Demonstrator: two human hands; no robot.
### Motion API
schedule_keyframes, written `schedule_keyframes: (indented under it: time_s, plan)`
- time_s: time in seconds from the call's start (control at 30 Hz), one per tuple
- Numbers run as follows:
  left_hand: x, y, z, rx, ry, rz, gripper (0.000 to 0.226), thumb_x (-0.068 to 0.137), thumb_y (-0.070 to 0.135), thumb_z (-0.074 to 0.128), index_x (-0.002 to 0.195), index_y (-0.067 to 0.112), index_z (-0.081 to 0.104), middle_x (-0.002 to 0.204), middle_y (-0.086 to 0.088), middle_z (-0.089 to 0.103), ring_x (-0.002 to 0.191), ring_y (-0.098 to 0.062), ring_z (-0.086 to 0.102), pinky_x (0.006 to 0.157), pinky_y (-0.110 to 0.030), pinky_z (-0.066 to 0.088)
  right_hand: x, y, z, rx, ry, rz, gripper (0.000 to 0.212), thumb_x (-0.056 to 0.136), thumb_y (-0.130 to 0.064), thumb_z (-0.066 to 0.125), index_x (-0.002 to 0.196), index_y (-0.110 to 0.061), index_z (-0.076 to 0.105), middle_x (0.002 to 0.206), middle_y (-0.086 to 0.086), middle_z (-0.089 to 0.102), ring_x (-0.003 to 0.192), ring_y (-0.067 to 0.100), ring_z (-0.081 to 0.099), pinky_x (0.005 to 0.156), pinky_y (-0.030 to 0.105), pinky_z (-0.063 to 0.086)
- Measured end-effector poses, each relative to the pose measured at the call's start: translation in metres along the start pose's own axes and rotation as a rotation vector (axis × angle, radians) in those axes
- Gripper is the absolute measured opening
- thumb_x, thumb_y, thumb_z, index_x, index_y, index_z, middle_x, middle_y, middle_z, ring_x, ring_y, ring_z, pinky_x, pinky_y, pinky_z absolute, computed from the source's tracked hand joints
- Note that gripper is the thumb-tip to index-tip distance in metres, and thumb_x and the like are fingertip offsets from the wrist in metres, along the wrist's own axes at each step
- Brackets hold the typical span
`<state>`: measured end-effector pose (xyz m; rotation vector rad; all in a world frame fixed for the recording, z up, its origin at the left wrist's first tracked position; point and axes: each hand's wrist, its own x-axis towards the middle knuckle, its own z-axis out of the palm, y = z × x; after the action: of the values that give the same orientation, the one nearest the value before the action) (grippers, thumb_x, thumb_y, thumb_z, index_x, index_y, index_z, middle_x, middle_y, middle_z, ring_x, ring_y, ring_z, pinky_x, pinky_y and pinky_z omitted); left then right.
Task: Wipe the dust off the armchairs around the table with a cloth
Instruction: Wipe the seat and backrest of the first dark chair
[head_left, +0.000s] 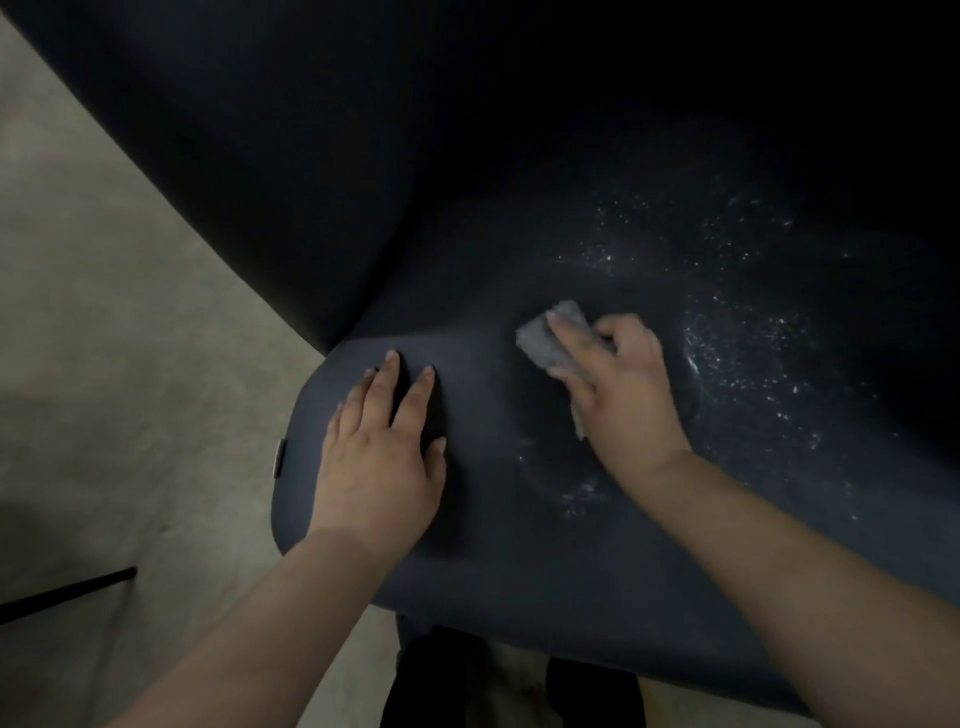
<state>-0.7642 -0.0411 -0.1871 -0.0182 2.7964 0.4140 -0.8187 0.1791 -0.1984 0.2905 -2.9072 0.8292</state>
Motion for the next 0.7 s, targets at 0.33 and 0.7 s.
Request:
schedule_keyframes:
  time_s: [0.33, 0.7]
  plan:
    - [-0.005, 0.005, 0.003, 0.042, -0.005, 0.029, 0.065, 0.092, 0.040, 0.048, 0.150, 0.029, 0.021, 0.160, -0.002, 0.008, 0.145, -0.025, 0.010, 0.115, -0.045, 0.017, -0.054, 0.015, -0.017, -0.018, -0.073, -0.095, 0.049, 0.079, -0.005, 0.073, 0.125, -0.019, 0.064, 0.099, 0.017, 0.054, 0.081, 0.035, 0.052, 0.073, 0.047, 0.051]
    - [-0.018, 0.024, 0.009, 0.103, -0.045, 0.097, 0.071, 0.089, 0.052, 0.045, 0.151, 0.033, 0.015, 0.160, 0.000, 0.003, 0.142, -0.025, 0.012, 0.113, -0.047, 0.022, -0.090, 0.010, -0.023, -0.074, -0.011, -0.013, 0.058, 0.074, -0.003, 0.077, 0.128, -0.015, 0.061, 0.099, 0.022, 0.056, 0.081, 0.039, 0.055, 0.072, 0.050, 0.051]
